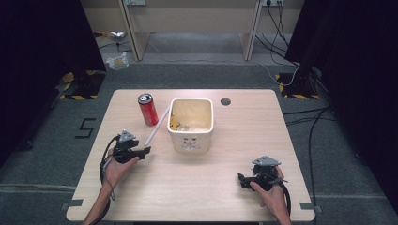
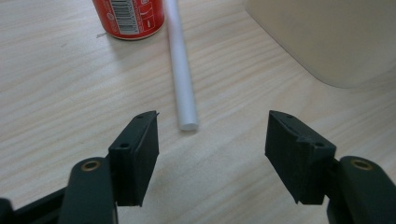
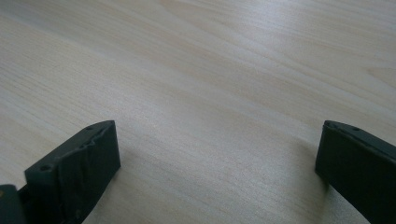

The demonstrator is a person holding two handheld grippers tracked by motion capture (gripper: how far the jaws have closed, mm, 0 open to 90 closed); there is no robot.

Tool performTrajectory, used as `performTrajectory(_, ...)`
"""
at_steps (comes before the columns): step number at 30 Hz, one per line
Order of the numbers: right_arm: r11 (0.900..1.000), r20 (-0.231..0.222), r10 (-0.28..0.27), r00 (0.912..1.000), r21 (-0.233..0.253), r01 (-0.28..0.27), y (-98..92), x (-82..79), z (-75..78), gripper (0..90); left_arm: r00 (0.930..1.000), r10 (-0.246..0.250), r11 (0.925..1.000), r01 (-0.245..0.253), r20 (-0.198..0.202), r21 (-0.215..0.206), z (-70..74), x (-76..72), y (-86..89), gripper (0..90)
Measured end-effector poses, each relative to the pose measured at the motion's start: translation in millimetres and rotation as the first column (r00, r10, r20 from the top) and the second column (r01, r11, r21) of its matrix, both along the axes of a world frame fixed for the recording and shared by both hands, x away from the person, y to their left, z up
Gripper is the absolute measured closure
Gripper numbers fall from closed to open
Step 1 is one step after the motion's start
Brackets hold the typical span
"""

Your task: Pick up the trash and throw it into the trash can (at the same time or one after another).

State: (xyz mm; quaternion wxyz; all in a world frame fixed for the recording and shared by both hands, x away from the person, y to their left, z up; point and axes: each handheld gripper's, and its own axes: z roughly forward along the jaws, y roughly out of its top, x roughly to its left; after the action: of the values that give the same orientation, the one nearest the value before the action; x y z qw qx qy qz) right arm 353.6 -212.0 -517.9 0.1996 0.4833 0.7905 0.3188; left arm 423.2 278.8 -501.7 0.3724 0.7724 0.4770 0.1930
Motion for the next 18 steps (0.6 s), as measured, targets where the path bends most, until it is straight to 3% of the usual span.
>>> performTrajectory(18, 1.0, 0.002, 0.004, 1.0, -0.001, -0.004, -0.3, 0.4, 0.0, 0.0, 1.0, 0.007, 0.9999, -0.007, -0.007, 0.015, -2.2, 27.7, -6.5, 50.9)
